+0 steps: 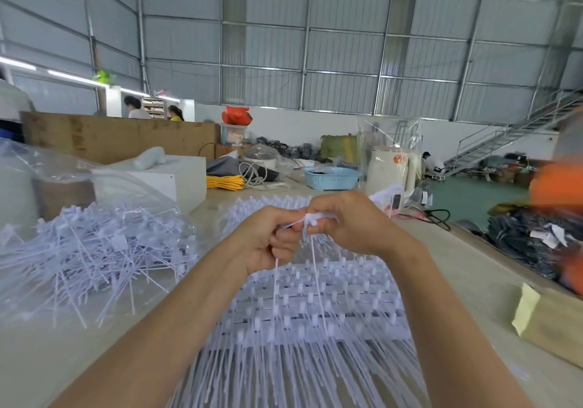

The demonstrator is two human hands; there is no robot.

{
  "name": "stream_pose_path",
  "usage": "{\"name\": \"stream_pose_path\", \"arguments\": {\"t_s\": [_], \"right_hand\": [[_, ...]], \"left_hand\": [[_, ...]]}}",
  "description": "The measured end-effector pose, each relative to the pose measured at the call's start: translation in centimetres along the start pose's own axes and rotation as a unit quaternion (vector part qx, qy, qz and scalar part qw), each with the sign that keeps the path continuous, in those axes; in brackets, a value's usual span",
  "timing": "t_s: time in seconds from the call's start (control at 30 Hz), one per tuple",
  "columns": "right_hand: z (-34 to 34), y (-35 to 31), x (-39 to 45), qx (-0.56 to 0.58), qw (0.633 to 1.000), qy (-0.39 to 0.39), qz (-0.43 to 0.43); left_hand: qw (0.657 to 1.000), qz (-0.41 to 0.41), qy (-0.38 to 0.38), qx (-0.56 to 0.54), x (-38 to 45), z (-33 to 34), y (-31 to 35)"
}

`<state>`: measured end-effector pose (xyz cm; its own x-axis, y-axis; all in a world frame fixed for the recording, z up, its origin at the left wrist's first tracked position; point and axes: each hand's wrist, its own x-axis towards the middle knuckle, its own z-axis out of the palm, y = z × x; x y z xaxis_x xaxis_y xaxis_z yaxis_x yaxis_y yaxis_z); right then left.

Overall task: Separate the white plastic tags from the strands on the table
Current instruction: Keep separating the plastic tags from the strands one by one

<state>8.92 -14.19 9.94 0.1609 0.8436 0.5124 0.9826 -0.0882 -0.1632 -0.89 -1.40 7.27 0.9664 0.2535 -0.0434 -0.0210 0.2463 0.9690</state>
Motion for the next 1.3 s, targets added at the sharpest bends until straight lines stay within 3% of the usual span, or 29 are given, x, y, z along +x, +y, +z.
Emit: {"name": "stream_pose_path", "arguments": {"t_s": [0.13, 0.23, 0.3, 0.37, 0.43, 0.5, 0.57, 0.67, 0.77, 0.9, 1.0, 1.13, 1.3], "right_hand": [[-0.7, -0.7, 0.1, -0.012, 0.999, 0.022, -0.022], [-2.2, 0.5, -0.7, -0.049, 0.998, 0.018, 0.028], [-3.7, 0.9, -1.5, -0.024, 0.996, 0.046, 0.068], [-5.1, 0.2, -1.8, -0.011, 0.992, 0.103, 0.07], [-6.1, -1.2, -2.0, -0.022, 0.986, 0.161, 0.027], [-6.9, -2.7, -2.3, -0.009, 0.982, 0.186, -0.023], [-7.1, -3.5, -2.5, 0.042, 0.987, 0.147, -0.054], [-4.9, -3.8, -1.6, 0.131, 0.991, -0.015, -0.027], [-0.7, -2.9, 0.1, 0.092, 0.995, -0.03, 0.006], [1.4, -1.5, 1.0, 0.047, 0.998, 0.035, 0.016], [1.6, -1.2, 1.0, 0.026, 0.996, 0.087, 0.005], [1.3, -0.4, 0.5, 0.074, 0.995, -0.021, 0.066], [0.9, -0.1, 0.5, 0.074, 0.995, -0.004, 0.065]], "left_hand": [[0.985, -0.009, -0.163, -0.054, -0.9, -1.1, 0.6], [0.953, 0.001, -0.295, -0.065, -1.8, -2.4, 1.3], [0.976, 0.029, -0.215, -0.006, -1.5, -2.6, 1.4], [0.994, 0.062, -0.037, 0.08, -0.7, -2.2, 0.8], [0.985, 0.074, 0.085, 0.131, 0.3, -1.9, -0.1], [0.976, 0.063, 0.14, 0.155, 0.9, -1.6, -0.6], [0.979, 0.053, 0.136, 0.145, 1.0, -1.4, -0.5], [0.994, 0.064, 0.035, 0.087, 0.6, -1.0, -0.2], [0.993, 0.074, -0.05, 0.074, 0.2, -0.7, -0.3], [0.976, 0.127, 0.027, 0.176, 0.2, -0.5, -0.6], [0.965, 0.174, 0.08, 0.182, 0.2, -0.6, -0.5], [0.955, 0.207, 0.151, 0.148, 0.3, -0.6, -0.3], [0.924, 0.253, 0.116, 0.263, -0.4, -0.8, -0.4]]}}
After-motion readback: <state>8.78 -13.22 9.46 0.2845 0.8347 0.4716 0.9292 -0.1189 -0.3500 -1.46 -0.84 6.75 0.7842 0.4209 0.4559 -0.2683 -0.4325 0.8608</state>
